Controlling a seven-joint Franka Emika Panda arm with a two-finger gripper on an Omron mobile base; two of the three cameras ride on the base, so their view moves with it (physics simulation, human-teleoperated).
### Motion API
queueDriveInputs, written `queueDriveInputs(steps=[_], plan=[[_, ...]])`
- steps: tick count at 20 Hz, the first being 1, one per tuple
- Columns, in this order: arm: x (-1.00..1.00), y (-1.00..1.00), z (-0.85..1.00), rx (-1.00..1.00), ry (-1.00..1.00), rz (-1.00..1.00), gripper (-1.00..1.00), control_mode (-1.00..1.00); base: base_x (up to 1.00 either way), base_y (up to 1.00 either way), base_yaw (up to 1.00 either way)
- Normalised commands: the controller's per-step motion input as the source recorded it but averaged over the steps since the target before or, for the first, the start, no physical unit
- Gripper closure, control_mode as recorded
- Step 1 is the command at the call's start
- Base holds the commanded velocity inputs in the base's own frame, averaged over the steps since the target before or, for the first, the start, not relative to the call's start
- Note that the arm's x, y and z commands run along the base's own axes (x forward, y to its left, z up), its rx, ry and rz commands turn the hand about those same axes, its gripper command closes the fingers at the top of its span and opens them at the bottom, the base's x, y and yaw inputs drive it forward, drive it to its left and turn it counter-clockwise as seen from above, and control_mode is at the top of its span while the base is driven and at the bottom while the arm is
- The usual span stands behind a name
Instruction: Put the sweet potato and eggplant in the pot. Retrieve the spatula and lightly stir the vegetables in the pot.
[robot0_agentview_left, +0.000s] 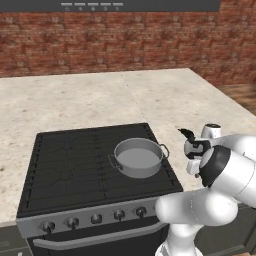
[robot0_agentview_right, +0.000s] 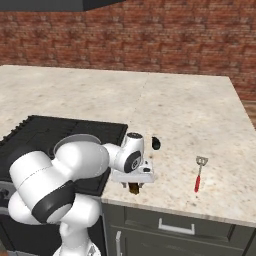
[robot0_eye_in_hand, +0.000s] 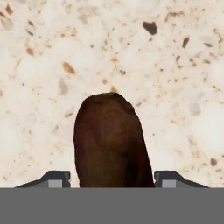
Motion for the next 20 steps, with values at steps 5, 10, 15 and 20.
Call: queueDriveInputs(steps=[5, 10, 15, 20], plan=[[0.0, 0.0, 0.0, 0.0, 0.0, 0.0, 1.0, -1.0, 0.0, 0.0, 0.0], [-0.14, 0.01, 0.54, 0.01, -0.12, 0.03, 1.0, -1.0, 0.0, 0.0, 0.0], [-0.16, 0.16, 1.0, 0.02, -0.26, 0.06, 1.0, -1.0, 0.0, 0.0, 0.0], [-0.15, 0.5, 1.0, 0.0, -0.21, 0.05, 1.0, -1.0, 0.0, 0.0, 0.0]])
